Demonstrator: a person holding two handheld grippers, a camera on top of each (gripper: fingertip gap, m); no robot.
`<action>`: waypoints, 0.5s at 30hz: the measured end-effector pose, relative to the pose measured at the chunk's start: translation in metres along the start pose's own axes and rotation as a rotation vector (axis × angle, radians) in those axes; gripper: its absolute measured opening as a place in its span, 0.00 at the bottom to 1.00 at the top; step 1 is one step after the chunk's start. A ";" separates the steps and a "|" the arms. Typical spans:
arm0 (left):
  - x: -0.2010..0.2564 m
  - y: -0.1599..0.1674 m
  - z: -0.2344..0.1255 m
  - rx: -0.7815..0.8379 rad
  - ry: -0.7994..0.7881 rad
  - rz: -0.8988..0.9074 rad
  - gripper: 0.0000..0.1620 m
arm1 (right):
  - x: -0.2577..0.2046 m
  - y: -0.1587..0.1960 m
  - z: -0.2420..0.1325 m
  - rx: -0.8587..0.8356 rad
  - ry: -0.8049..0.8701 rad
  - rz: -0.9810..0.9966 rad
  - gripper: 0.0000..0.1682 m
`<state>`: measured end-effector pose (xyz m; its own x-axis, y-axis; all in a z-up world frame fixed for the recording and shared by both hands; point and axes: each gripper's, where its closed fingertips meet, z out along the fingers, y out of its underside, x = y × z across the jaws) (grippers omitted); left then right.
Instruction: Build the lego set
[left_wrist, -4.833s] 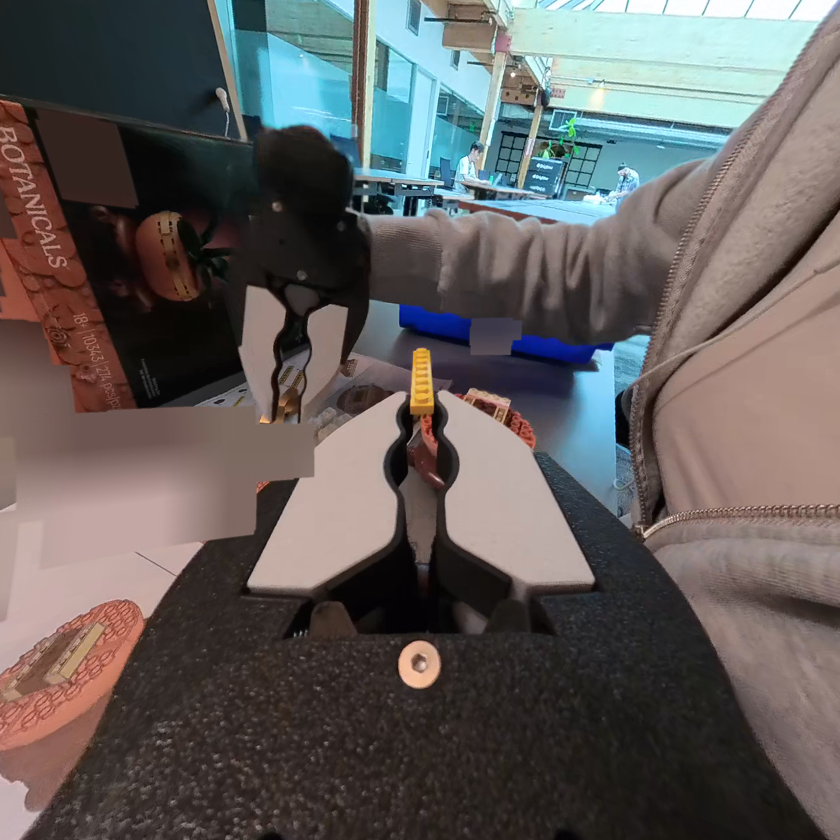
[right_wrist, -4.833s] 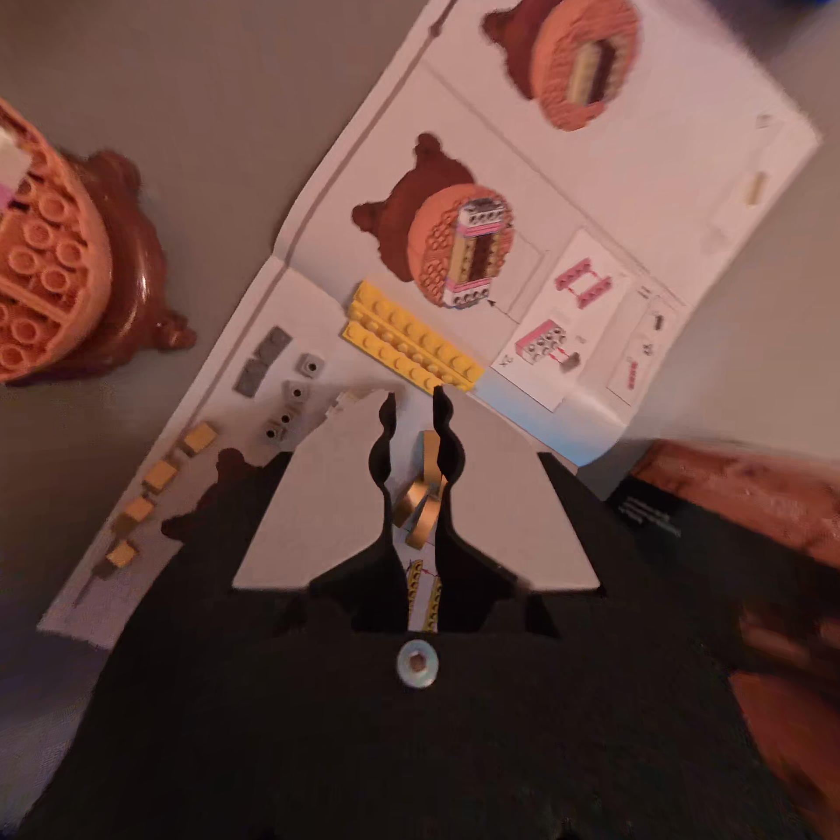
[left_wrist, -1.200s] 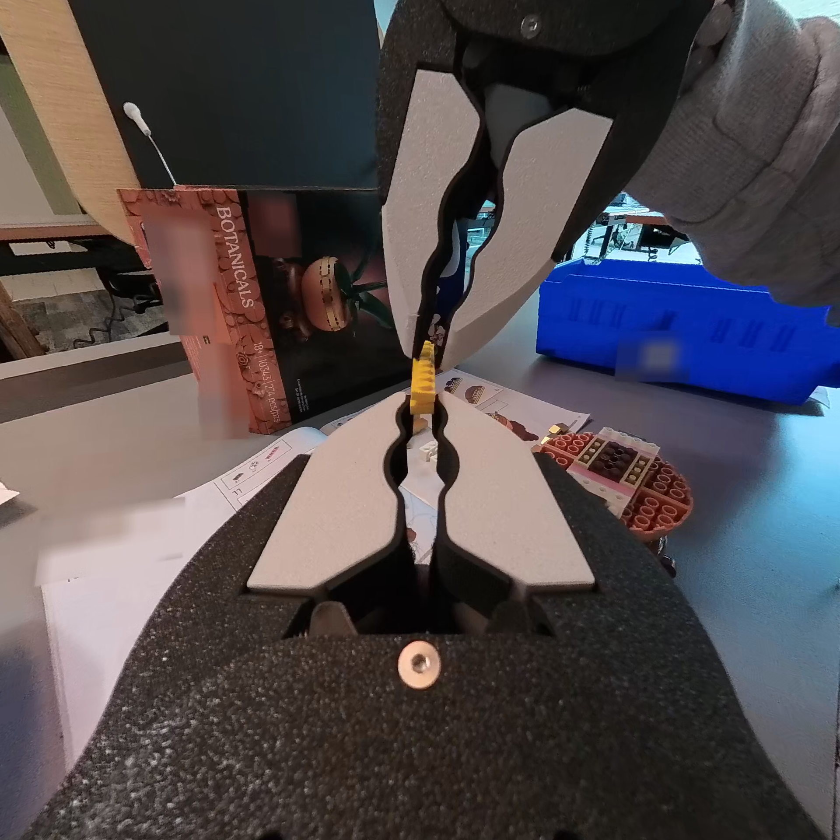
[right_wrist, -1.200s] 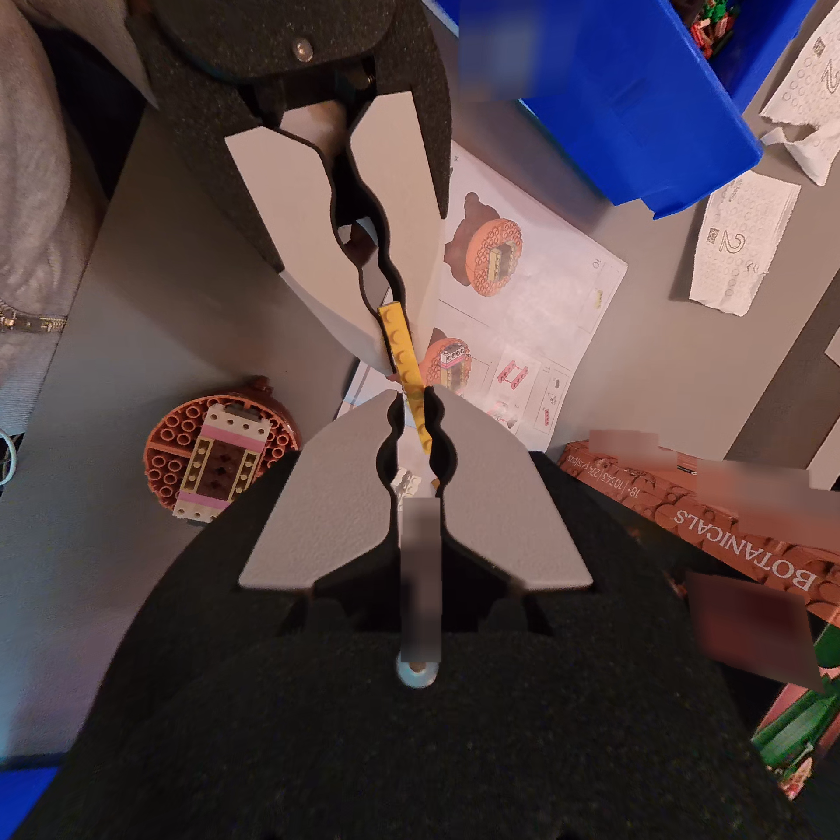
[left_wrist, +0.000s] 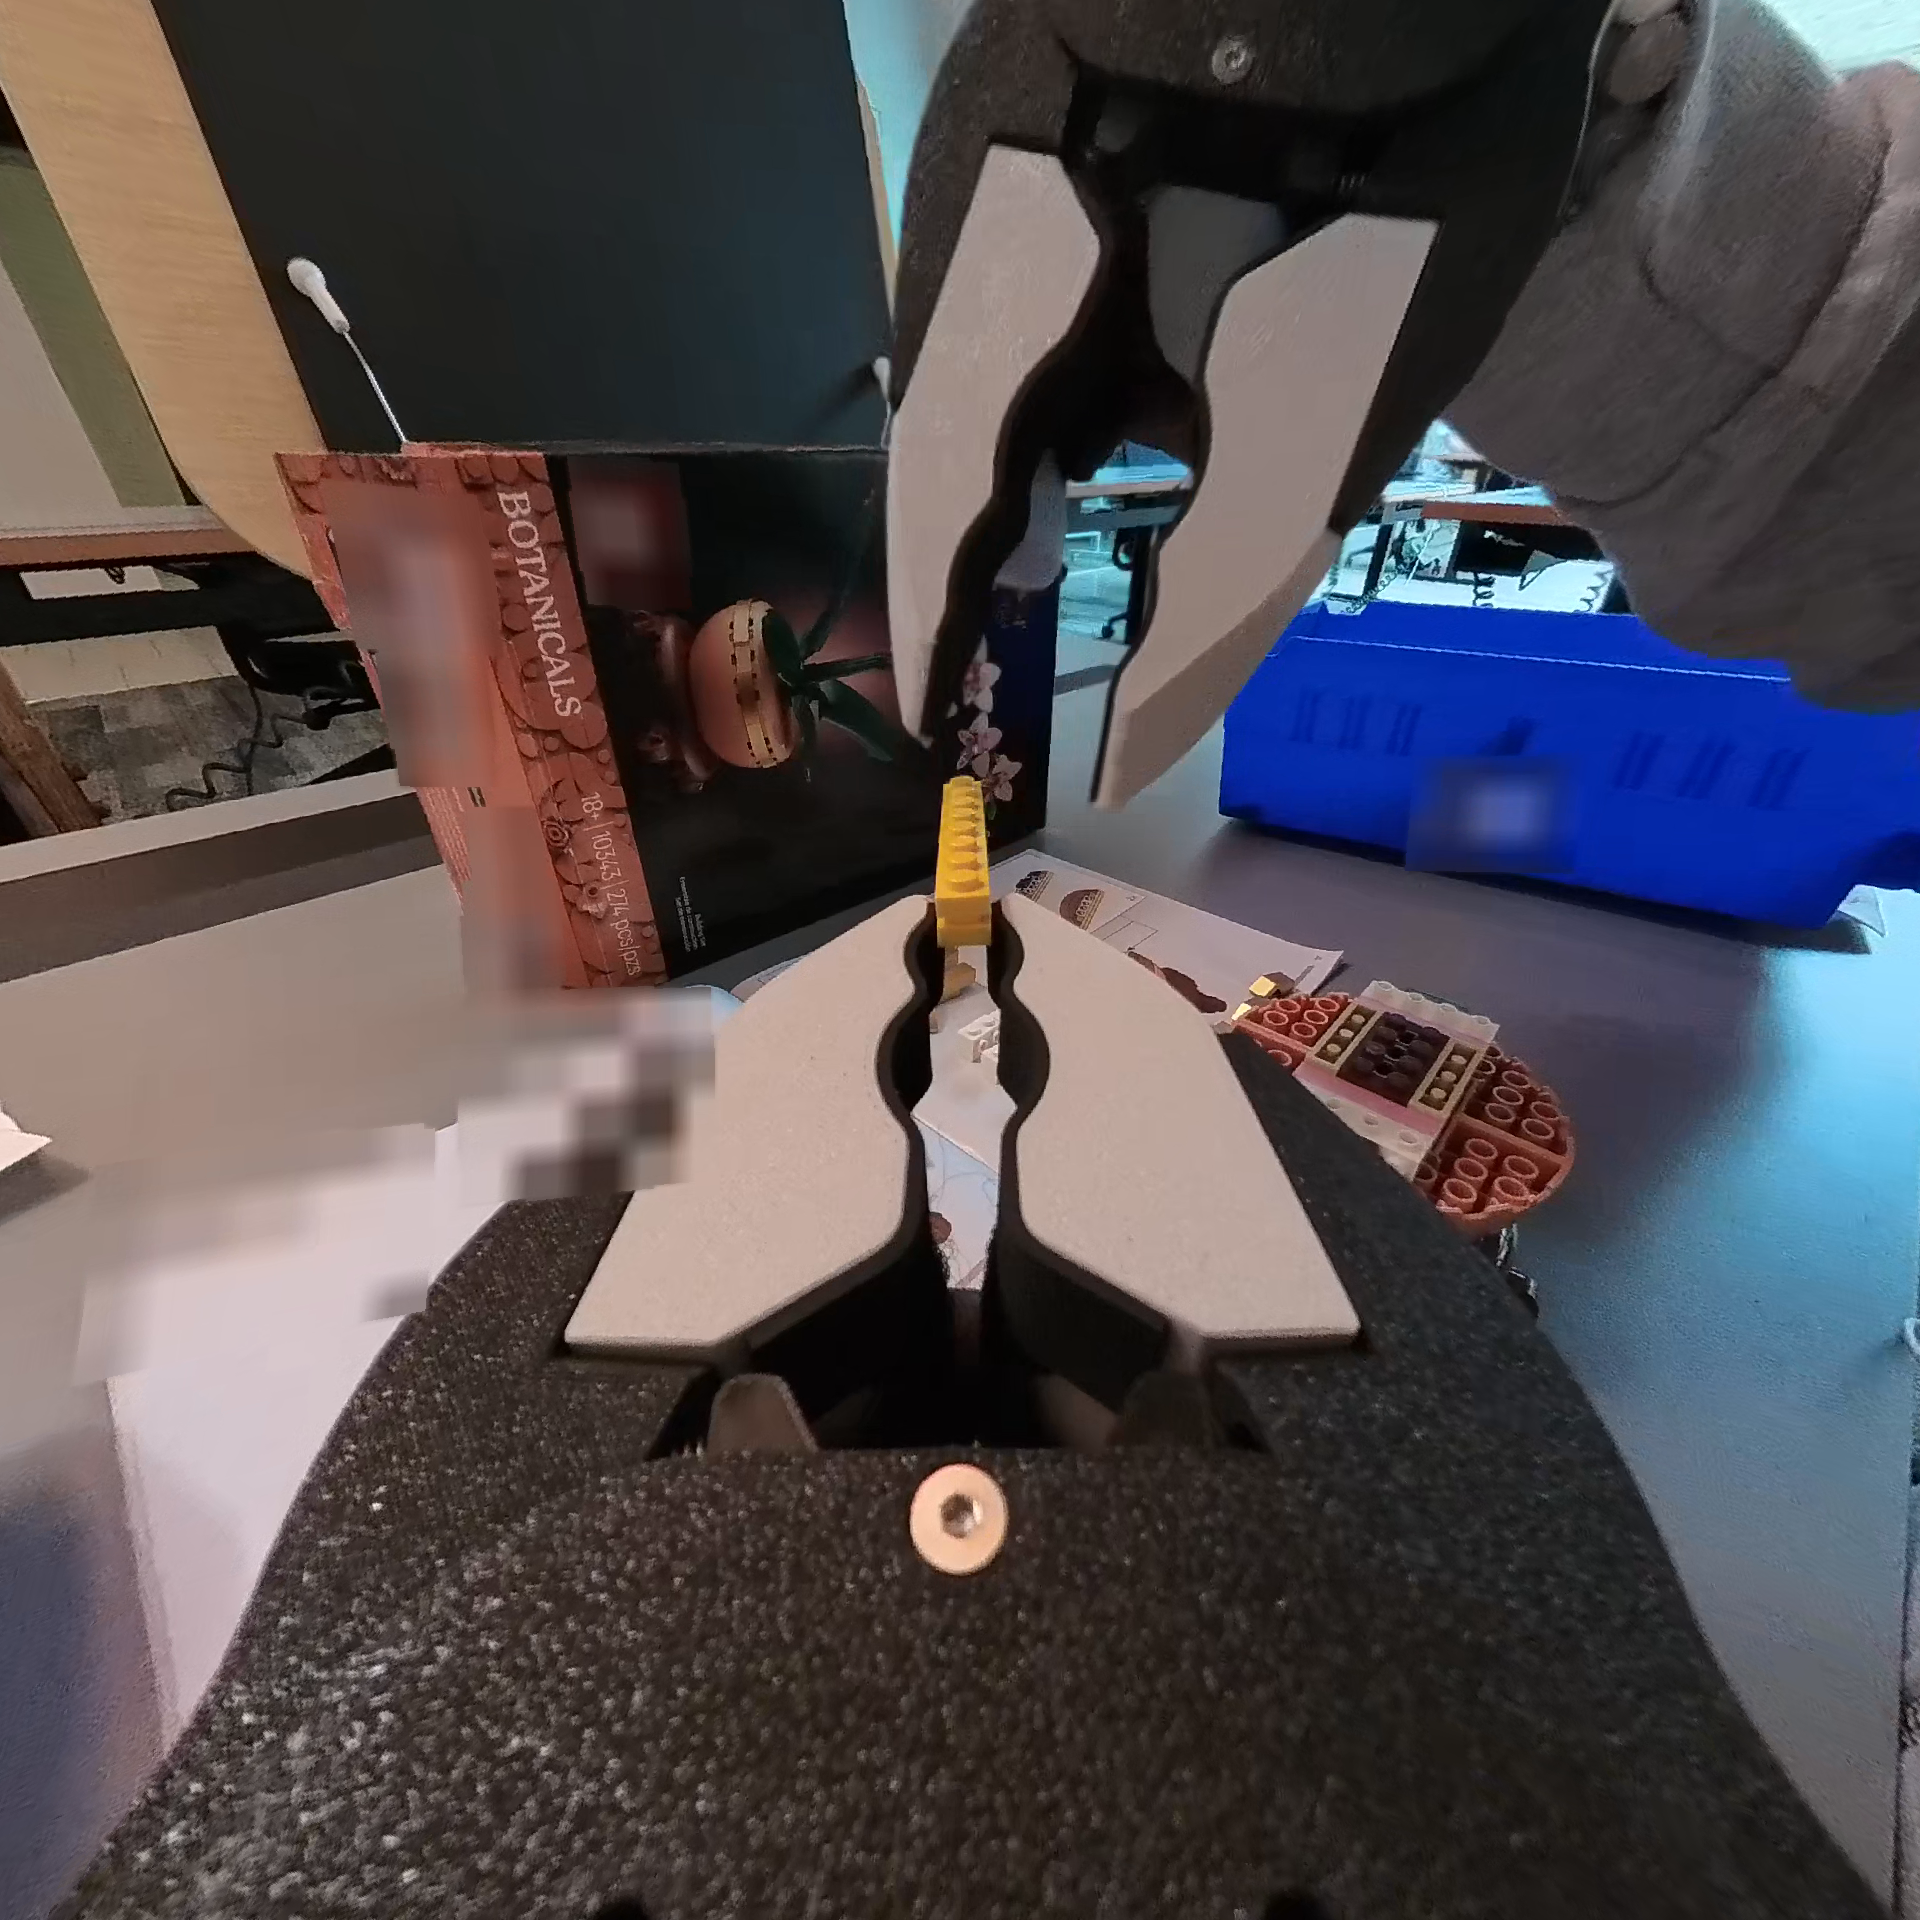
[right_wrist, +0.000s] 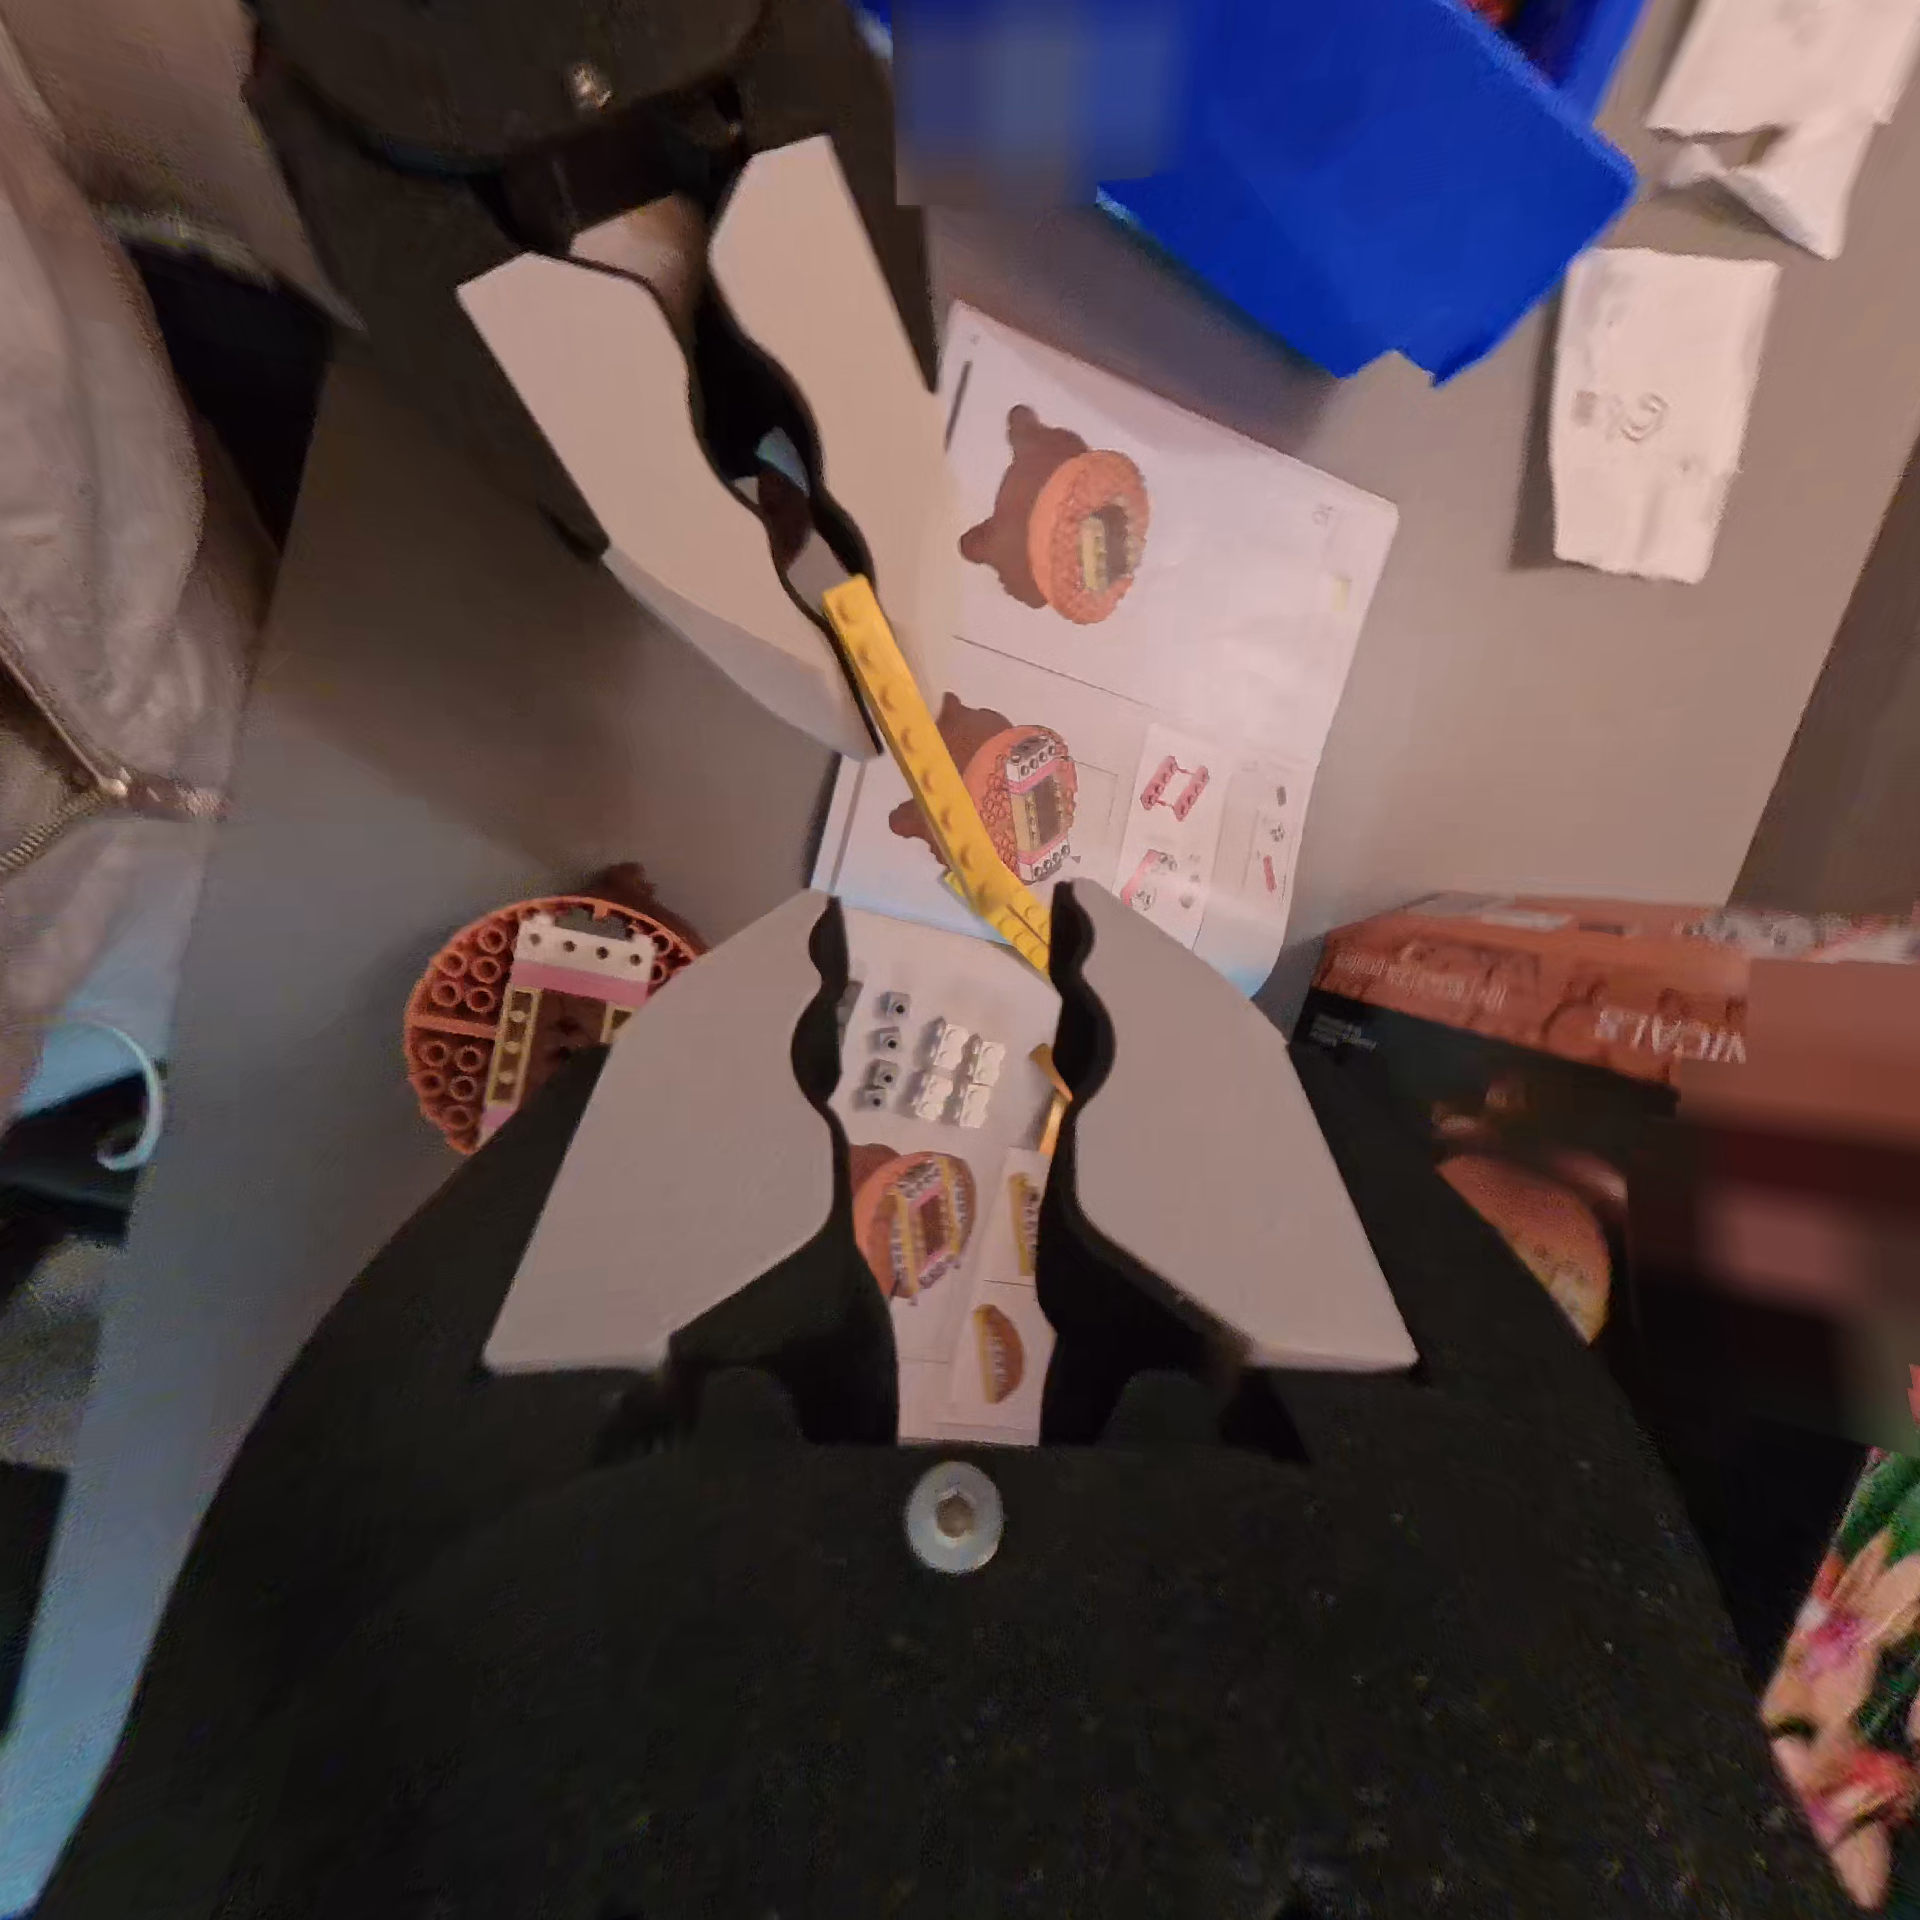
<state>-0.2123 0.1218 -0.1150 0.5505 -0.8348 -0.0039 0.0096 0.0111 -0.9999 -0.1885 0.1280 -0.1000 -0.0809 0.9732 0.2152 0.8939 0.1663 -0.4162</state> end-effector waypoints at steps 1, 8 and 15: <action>0.000 -0.001 -0.001 0.001 0.001 0.001 0.04 | 0.001 0.002 -0.006 0.039 0.010 0.060 0.25; 0.006 -0.013 -0.003 0.021 0.064 -0.006 0.04 | 0.009 0.015 -0.035 0.506 -0.105 0.762 0.32; 0.013 -0.029 -0.002 0.035 0.144 0.011 0.04 | 0.011 0.016 -0.034 0.911 -0.604 1.251 0.29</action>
<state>-0.2067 0.1099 -0.0860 0.4254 -0.9048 -0.0191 0.0352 0.0376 -0.9987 -0.1606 0.1358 -0.0742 0.0988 0.4488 -0.8882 0.0175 -0.8932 -0.4494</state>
